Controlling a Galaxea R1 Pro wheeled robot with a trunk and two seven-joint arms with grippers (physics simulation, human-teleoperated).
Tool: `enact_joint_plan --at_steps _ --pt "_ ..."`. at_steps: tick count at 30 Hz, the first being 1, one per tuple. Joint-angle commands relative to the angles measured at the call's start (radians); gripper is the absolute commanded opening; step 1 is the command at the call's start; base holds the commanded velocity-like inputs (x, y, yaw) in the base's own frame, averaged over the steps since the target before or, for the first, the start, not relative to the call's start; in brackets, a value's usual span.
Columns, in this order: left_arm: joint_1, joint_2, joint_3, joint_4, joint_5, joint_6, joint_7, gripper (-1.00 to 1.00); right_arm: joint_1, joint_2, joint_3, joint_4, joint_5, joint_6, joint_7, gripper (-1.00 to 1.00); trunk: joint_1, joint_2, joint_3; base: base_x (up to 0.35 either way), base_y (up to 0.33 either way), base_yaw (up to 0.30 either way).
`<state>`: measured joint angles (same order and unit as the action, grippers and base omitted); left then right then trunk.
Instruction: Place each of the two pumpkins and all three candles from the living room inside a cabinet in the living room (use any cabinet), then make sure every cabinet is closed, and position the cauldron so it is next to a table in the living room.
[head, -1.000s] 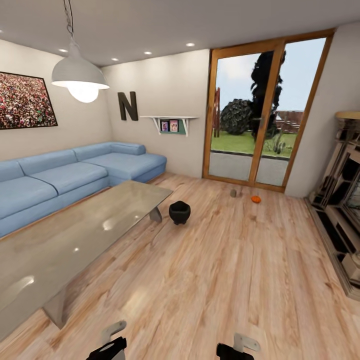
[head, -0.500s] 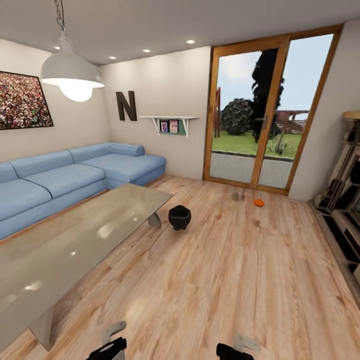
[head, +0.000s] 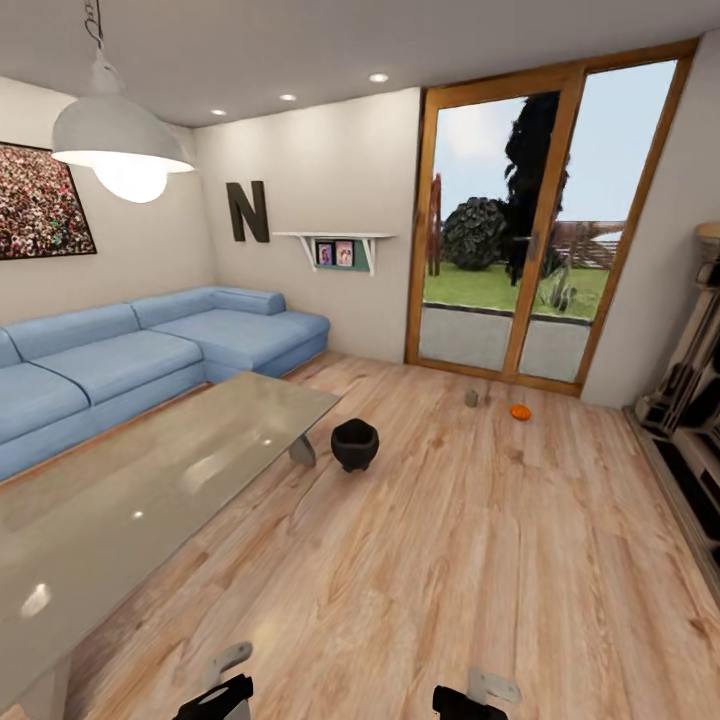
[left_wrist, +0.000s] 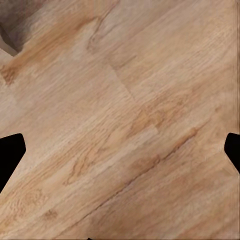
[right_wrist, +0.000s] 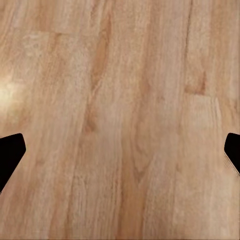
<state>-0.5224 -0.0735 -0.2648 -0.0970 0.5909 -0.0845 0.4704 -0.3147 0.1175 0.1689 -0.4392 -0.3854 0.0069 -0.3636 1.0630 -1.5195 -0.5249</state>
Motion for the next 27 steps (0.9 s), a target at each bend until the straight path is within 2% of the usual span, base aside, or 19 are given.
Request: enact_joint_plan --at_steps 1,21,27 --pt "-0.001 0.0 -0.008 0.0 0.011 -0.004 0.004 1.0 -0.001 -0.001 0.008 -0.001 -0.009 0.001 -0.008 1.0 0.0 0.0 -0.001 0.232 -0.186 0.0" --pt "-0.001 -0.001 -0.008 0.0 0.01 -0.004 0.004 1.0 0.0 -0.001 0.008 -0.001 -0.009 0.001 -0.008 1.0 0.0 0.0 -0.001 0.231 -0.202 0.0" --pt "-0.001 -0.002 -0.008 0.0 0.01 -0.004 0.004 1.0 0.0 -0.002 0.008 -0.001 -0.01 0.001 -0.006 1.0 0.0 0.0 -0.001 0.237 -0.088 -0.024"
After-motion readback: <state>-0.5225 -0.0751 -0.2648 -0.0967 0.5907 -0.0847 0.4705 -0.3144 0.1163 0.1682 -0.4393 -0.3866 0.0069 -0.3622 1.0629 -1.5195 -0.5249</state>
